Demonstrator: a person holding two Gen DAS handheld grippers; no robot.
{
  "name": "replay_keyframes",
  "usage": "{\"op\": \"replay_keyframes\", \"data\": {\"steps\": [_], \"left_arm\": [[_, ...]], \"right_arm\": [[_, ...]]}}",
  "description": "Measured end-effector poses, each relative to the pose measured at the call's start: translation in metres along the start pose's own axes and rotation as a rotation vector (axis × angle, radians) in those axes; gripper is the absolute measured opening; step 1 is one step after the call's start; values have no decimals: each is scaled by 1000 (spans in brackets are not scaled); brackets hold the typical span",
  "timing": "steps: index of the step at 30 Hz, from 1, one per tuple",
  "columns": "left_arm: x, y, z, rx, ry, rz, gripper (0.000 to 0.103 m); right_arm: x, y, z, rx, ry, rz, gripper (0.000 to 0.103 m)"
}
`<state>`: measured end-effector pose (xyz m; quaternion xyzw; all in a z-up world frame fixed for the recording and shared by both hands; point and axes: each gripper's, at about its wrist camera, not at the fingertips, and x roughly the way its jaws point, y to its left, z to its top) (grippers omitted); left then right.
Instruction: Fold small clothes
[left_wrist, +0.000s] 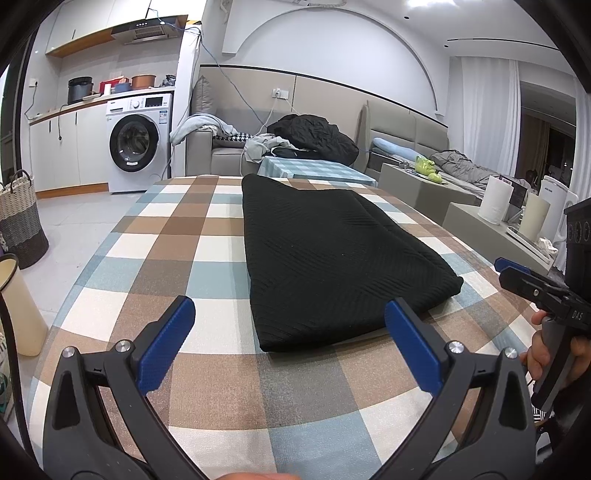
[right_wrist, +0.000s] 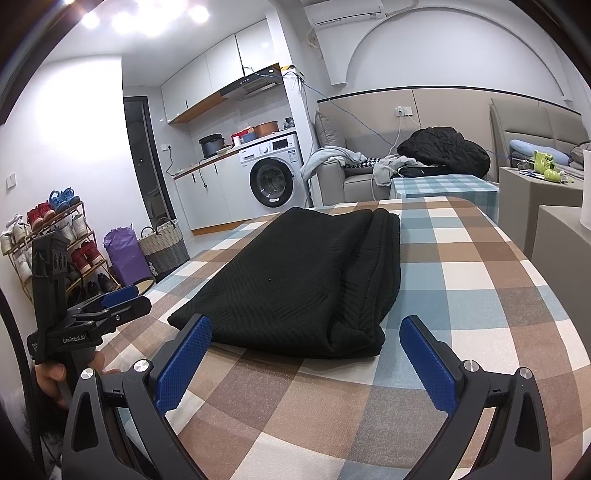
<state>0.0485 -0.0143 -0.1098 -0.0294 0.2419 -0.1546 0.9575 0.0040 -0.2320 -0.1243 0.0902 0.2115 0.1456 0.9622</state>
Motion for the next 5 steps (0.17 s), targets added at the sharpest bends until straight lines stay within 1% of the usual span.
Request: {"op": "replay_keyframes", "data": {"steps": [5], "left_arm": [[0, 0, 1, 1, -1, -1, 102]], "right_arm": [[0, -1, 0, -1, 0, 1, 103]]}}
